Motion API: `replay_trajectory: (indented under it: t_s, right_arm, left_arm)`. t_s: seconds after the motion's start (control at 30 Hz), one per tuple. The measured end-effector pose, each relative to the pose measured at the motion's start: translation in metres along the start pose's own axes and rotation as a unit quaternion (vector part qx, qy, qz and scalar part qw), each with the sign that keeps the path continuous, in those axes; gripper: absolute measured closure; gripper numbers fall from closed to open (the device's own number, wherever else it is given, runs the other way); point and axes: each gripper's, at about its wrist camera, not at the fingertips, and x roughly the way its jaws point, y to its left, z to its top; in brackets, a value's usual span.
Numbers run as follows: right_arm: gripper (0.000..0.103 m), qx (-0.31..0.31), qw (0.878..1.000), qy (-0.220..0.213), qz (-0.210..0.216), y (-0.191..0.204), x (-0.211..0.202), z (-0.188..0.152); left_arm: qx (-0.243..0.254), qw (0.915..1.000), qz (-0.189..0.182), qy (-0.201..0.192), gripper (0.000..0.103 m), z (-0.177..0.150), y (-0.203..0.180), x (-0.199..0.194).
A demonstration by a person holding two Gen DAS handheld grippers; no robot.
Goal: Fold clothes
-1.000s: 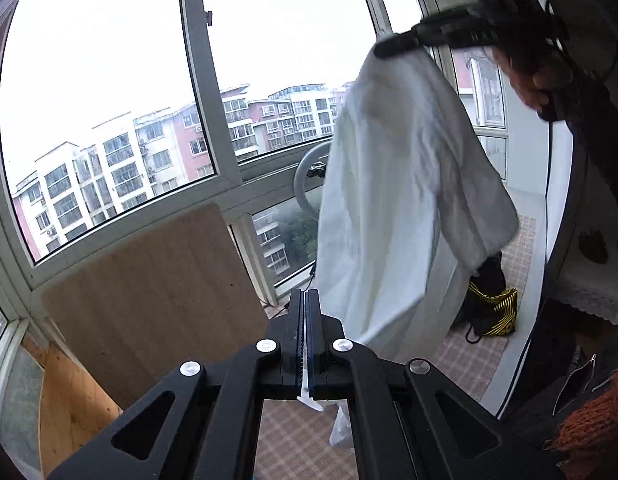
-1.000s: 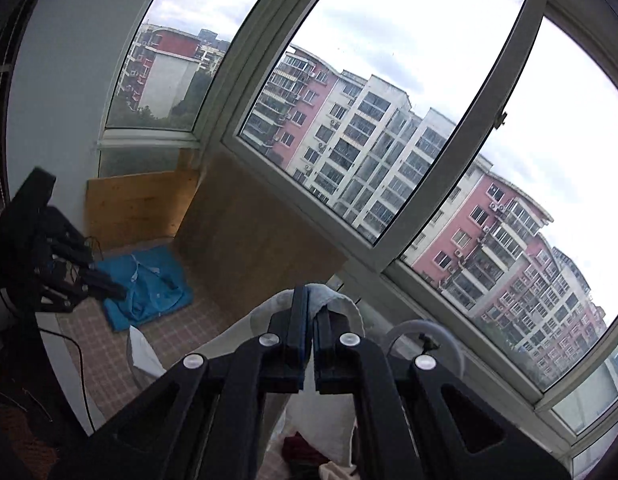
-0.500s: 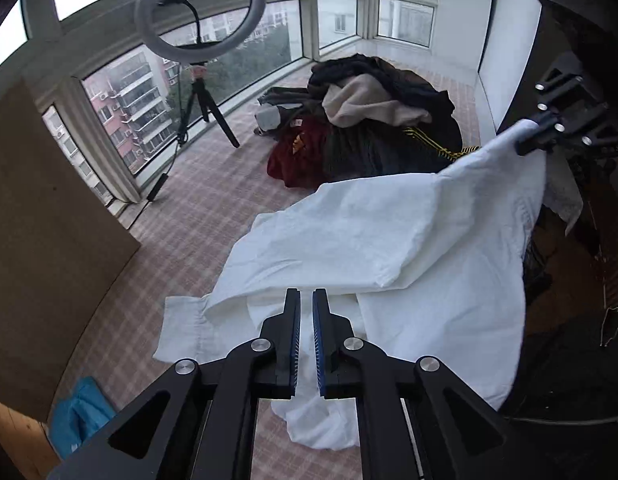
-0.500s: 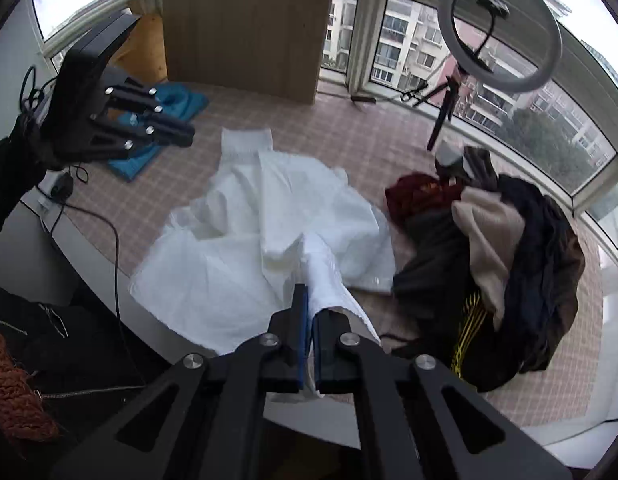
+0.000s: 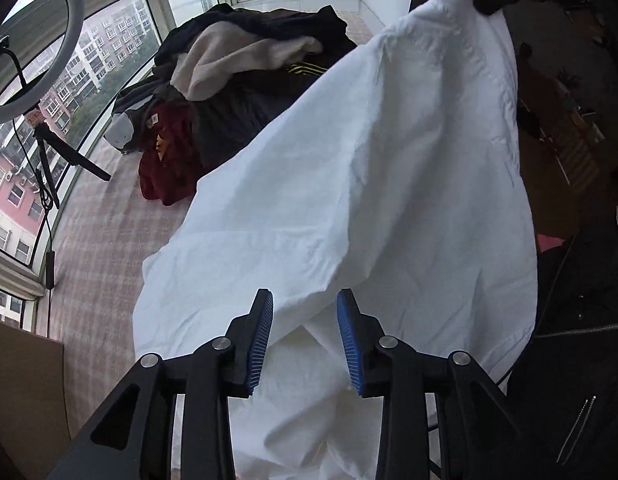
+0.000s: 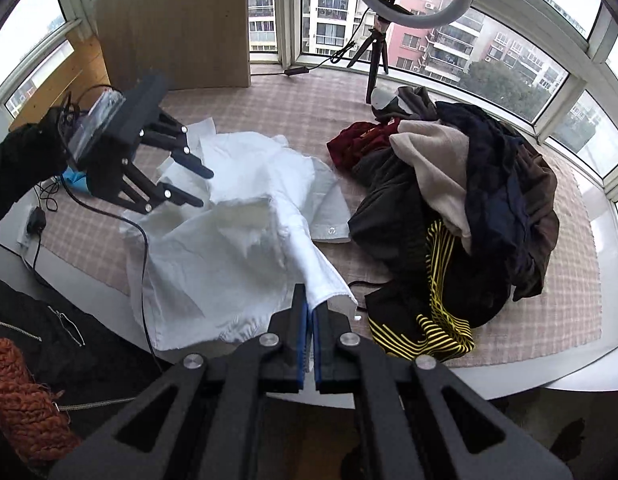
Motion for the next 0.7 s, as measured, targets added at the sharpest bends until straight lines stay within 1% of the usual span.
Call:
replay_trajectory:
  t_s: [0.07, 0.1, 0.13, 0.17, 0.2, 0.23, 0.27, 0.33, 0.37, 0.43, 0.53, 0.6, 0.7]
  right_arm:
    - [0.101, -0.003, 1.0, -0.002, -0.002, 0.0, -0.003, 0.006]
    - [0.101, -0.005, 1.0, -0.003, -0.003, 0.0, -0.004, 0.009]
    - [0.101, -0.008, 1.0, -0.003, -0.005, 0.001, -0.004, 0.012]
    - [0.101, -0.011, 1.0, -0.003, -0.007, 0.001, -0.005, 0.015]
    - [0.101, -0.012, 1.0, -0.004, -0.009, 0.001, -0.005, 0.017]
    - [0.101, -0.012, 1.0, -0.004, -0.01, 0.001, -0.005, 0.02]
    - [0.101, -0.012, 1.0, -0.002, -0.012, 0.0, -0.004, 0.022]
    - [0.101, -0.014, 1.0, 0.005, -0.014, 0.0, 0.002, 0.025]
    - [0.101, -0.015, 1.0, 0.009, -0.015, 0.0, 0.005, 0.026]
    - [0.101, -0.016, 1.0, 0.018, -0.016, 0.0, 0.014, 0.029]
    - [0.101, -0.028, 0.999, 0.022, -0.002, 0.006, 0.026, 0.036]
    - [0.101, -0.053, 0.998, 0.016, 0.0, 0.016, 0.03, 0.044]
    - [0.101, -0.099, 0.995, 0.002, 0.002, 0.033, 0.034, 0.058]
  left_arm:
    - [-0.01, 0.9999, 0.002, -0.003, 0.071, 0.002, 0.004, 0.006]
    - [-0.018, 0.9998, 0.011, -0.005, 0.071, 0.002, 0.008, 0.006]
    - [-0.027, 0.9994, 0.019, -0.007, 0.076, 0.001, 0.013, 0.005]
    - [-0.035, 0.999, 0.028, -0.009, 0.084, 0.001, 0.017, 0.005]
    - [-0.043, 0.9984, 0.036, -0.01, 0.101, 0.0, 0.021, 0.004]
    - [-0.051, 0.9976, 0.045, -0.012, 0.103, 0.0, 0.025, 0.004]
    - [-0.059, 0.9967, 0.054, -0.016, 0.103, -0.001, 0.029, 0.001]
    - [-0.075, 0.9931, 0.079, -0.043, 0.103, -0.004, 0.04, -0.023]
    - [-0.081, 0.9905, 0.097, -0.053, 0.103, -0.005, 0.046, -0.035]
    - [-0.096, 0.9848, 0.127, -0.07, 0.103, -0.009, 0.059, -0.067]
    - [-0.113, 0.974, 0.172, -0.095, 0.103, -0.016, 0.068, -0.123]
    - [-0.117, 0.9657, 0.202, -0.113, 0.103, -0.022, 0.062, -0.161]
    - [-0.125, 0.9511, 0.252, -0.127, 0.103, -0.036, 0.028, -0.204]
